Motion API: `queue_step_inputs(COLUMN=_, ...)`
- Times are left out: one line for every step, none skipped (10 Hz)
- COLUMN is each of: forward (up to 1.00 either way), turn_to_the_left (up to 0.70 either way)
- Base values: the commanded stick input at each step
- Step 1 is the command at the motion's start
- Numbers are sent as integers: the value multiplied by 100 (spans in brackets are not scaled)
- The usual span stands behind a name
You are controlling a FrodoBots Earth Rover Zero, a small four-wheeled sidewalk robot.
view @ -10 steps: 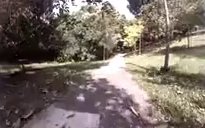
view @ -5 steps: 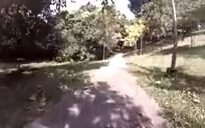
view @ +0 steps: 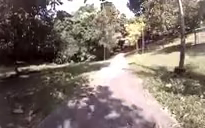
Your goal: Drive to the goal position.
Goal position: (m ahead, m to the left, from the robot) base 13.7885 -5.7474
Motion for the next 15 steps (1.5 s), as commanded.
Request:
queue_step_inputs(forward=70, turn_to_the_left=-27)
queue_step_inputs(forward=70, turn_to_the_left=-15)
queue_step_inputs(forward=70, turn_to_the_left=0)
queue_step_inputs(forward=70, turn_to_the_left=0)
queue_step_inputs(forward=70, turn_to_the_left=-5)
queue_step_inputs(forward=70, turn_to_the_left=-24)
queue_step_inputs(forward=70, turn_to_the_left=-27)
queue_step_inputs(forward=70, turn_to_the_left=-13)
queue_step_inputs(forward=70, turn_to_the_left=0)
queue_step_inputs(forward=70, turn_to_the_left=0)
queue_step_inputs(forward=70, turn_to_the_left=0)
queue_step_inputs(forward=70, turn_to_the_left=0)
queue_step_inputs(forward=70, turn_to_the_left=0)
queue_step_inputs(forward=70, turn_to_the_left=0)
queue_step_inputs(forward=70, turn_to_the_left=-4)
